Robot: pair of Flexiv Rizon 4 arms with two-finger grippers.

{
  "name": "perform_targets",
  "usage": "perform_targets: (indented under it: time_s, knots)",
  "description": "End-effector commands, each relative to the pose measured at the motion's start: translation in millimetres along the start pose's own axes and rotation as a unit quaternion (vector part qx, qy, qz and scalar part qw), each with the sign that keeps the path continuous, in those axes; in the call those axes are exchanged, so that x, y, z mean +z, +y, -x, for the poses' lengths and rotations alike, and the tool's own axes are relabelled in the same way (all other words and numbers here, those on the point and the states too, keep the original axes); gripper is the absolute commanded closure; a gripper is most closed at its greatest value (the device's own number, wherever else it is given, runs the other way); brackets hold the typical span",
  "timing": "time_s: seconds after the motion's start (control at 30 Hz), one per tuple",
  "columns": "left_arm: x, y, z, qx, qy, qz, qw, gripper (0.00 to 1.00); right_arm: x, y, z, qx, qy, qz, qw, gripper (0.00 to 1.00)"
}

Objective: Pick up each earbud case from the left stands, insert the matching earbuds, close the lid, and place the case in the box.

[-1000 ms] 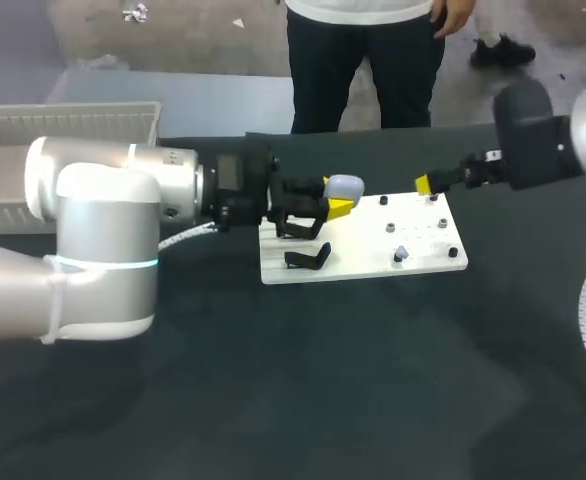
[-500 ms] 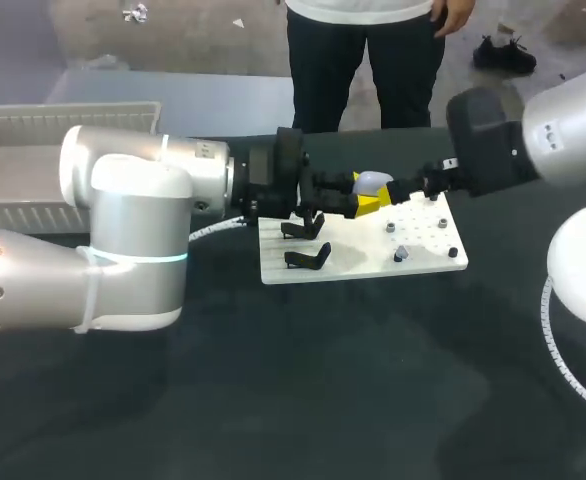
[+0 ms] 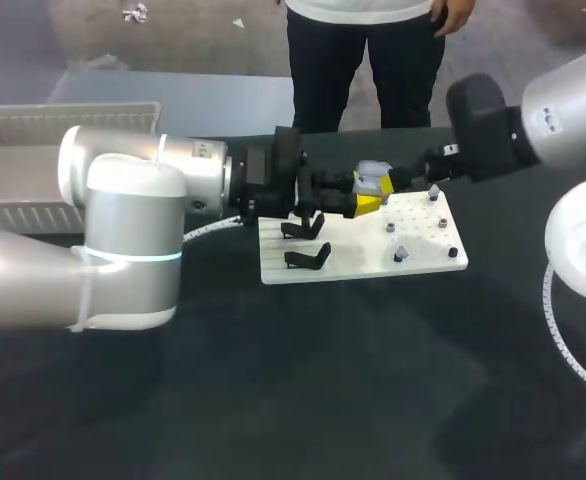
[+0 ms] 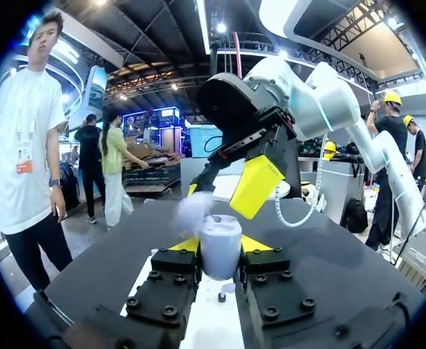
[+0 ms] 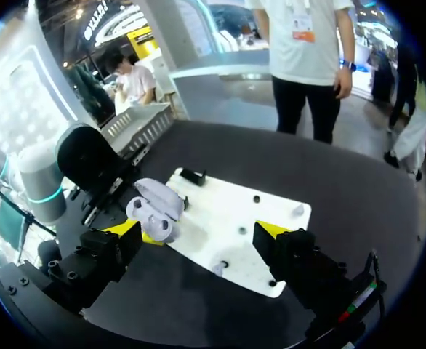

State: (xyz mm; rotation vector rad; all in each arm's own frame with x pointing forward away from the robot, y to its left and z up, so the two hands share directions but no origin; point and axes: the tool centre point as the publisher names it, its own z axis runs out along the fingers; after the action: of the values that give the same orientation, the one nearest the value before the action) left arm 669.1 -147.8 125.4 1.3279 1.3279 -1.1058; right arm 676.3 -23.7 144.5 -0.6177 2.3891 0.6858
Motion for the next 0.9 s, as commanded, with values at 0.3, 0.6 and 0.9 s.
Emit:
perform_targets:
  time_s: [0.3, 0.6, 0.9]
  knots:
    - [-6, -5.7, -5.3, 0.001, -0.021, 0.0, 1.0, 1.0, -18, -6, 9, -0.011, -0.011, -0.038, 0.999, 0.0]
    - [-20, 0.6, -4.6, 0.004, -0.083, -0.004, 0.997, 1.0, -23, -31, 6, -0.009, 0.03, -0.105, 0.994, 0.0]
    - [-27, 8.9, -3.2, -0.004, -0.087, -0.002, 0.996, 1.0, -17, -64, 1, 0.0, 0.095, -0.172, 0.981, 0.0]
